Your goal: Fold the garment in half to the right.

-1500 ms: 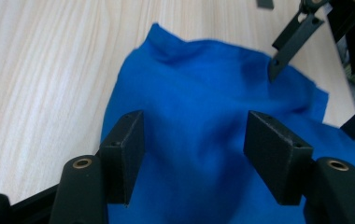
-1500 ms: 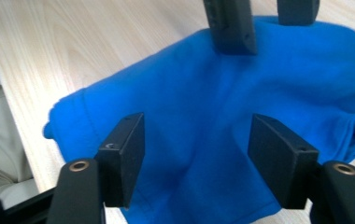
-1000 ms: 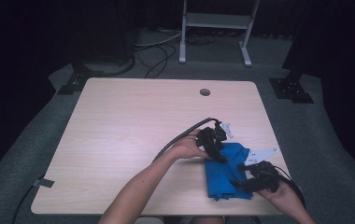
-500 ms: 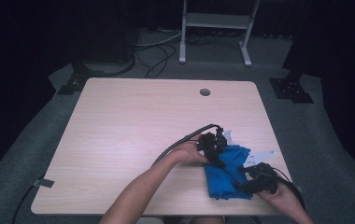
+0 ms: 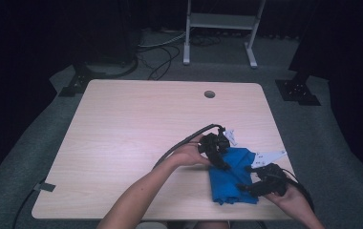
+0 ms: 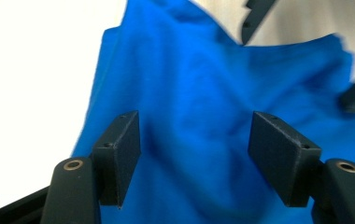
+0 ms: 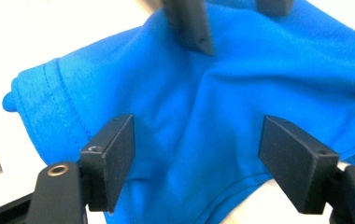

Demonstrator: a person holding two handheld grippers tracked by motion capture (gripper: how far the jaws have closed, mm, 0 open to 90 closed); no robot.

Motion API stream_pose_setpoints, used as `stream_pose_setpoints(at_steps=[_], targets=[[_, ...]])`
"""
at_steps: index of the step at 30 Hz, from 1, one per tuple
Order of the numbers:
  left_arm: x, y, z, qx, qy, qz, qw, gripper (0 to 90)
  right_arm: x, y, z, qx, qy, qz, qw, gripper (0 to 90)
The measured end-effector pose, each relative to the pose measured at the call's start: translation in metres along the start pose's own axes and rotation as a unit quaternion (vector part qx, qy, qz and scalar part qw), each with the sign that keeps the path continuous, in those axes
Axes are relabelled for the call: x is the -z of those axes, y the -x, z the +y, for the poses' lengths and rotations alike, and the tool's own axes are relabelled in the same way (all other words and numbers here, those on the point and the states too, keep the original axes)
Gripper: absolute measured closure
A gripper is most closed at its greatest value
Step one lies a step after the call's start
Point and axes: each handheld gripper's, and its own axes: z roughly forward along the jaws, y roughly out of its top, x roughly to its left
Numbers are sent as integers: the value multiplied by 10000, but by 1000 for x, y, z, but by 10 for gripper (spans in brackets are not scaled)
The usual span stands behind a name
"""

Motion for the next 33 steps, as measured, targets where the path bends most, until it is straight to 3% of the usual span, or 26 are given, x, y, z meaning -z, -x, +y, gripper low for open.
stream_pose_setpoints(at_steps=[10, 18, 33], targets=[[-1, 23, -5, -230, -37, -75, 9997, 320, -11, 4, -3, -15, -278, -108, 9996, 267], [-15, 27, -11, -332, -259, 45, 9991, 318, -17, 4, -5, 5, -408, -120, 9991, 267], [-8, 25, -21, -304, -343, 43, 9989, 319, -23, -2, -2, -19, -322, -73, 9995, 262]])
